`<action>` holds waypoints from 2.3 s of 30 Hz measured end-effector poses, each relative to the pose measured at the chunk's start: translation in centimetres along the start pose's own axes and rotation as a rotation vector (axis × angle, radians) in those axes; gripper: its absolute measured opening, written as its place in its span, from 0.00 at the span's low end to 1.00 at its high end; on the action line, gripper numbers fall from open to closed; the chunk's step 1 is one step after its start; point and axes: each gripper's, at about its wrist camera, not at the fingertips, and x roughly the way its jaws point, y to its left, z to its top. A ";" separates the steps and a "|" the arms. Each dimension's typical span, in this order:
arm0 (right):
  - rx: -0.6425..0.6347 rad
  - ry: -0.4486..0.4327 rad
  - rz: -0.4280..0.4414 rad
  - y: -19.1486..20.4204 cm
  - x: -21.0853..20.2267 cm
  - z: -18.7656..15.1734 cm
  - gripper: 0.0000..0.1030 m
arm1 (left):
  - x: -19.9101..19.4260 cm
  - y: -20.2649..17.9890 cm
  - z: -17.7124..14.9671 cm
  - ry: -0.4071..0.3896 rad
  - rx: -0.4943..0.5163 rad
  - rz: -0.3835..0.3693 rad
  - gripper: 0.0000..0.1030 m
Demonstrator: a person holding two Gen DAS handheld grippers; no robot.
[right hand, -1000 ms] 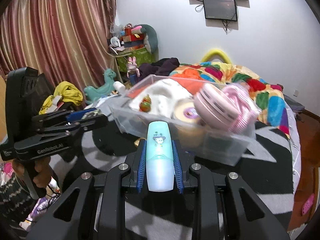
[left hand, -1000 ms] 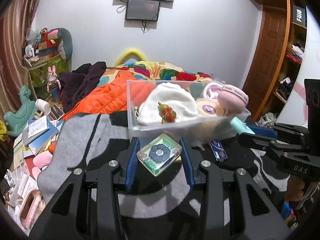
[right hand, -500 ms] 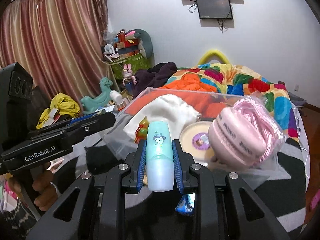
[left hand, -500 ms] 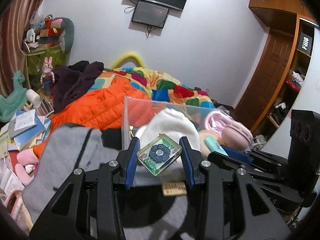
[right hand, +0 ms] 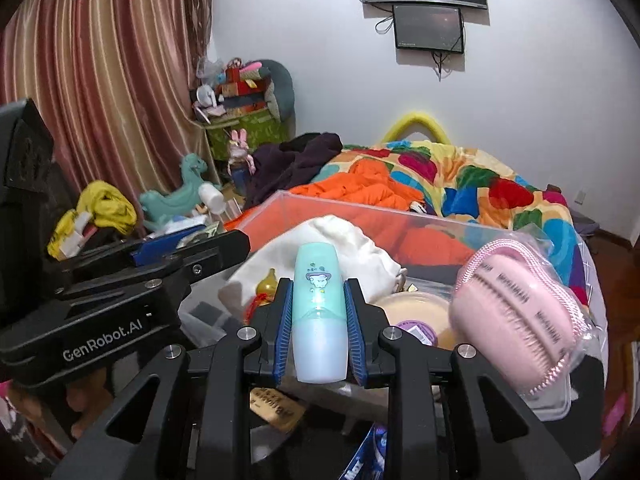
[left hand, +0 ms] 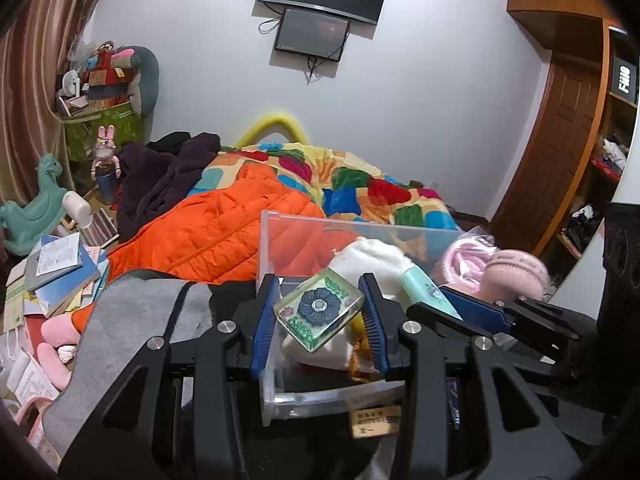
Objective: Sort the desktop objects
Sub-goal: 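Lower card into clear box with left tool while right tool drops mint-green tube in, then grasp blue Max box with right tool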
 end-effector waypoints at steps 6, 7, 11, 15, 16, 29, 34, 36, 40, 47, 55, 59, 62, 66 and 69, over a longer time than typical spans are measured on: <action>-0.058 0.012 -0.036 0.7 0.5 -0.6 0.22 | 1.1 0.8 -0.2 0.051 -0.031 -0.078 0.39; -0.069 0.014 -0.039 0.9 0.6 -0.8 0.22 | 1.0 0.7 -0.3 0.048 -0.027 -0.072 0.39; -0.121 0.010 -0.068 1.7 0.6 -1.0 0.22 | 0.9 0.5 -0.5 0.043 -0.020 -0.076 0.39; -0.126 0.016 -0.074 1.8 0.2 -1.0 0.23 | 0.7 0.4 -0.8 0.035 -0.009 -0.089 0.40; -0.127 0.012 -0.072 1.9 -0.1 -1.0 0.23 | 0.5 0.5 -0.9 0.033 -0.010 -0.099 0.40; -0.129 0.010 -0.058 2.5 -3.7 -2.7 0.28 | -1.7 0.0 -2.8 -0.023 0.022 -0.110 0.42; -0.072 0.020 -0.066 1.7 -5.1 -4.1 0.29 | -2.3 -0.3 -3.2 -0.038 0.034 -0.114 0.48; -0.047 0.021 -0.077 1.3 -5.6 -4.6 0.32 | -2.6 -0.3 -3.4 -0.044 0.039 -0.122 0.49; -0.006 0.033 -0.098 0.4 -6.3 -5.8 0.35 | -3.4 -0.6 -4.0 -0.059 0.055 -0.125 0.51; 0.062 0.070 -0.117 -0.9 -6.3 -7.8 0.35 | -4.9 -1.4 -5.4 -0.053 0.102 -0.141 0.61; 0.092 0.125 -0.144 -2.0 -4.8 -8.6 0.35 | -3.2 -3.4 -6.1 0.055 0.181 -0.081 0.61; 0.098 0.153 -0.130 -2.4 -3.8 -8.2 0.35 | -1.5 -5.0 -6.6 0.135 0.250 -0.056 0.61; 0.097 0.180 -0.111 -2.7 -2.9 -7.9 0.35 | -0.4 -5.7 -7.1 0.174 0.276 -0.015 0.61; 0.079 0.191 -0.098 -2.6 -2.3 -8.2 0.43 | 0.8 -5.4 -7.2 0.234 0.259 -0.009 0.52; 0.015 0.187 -0.134 -1.6 -2.1 -8.6 0.45 | 1.5 -5.2 -7.3 0.269 0.246 -0.010 0.48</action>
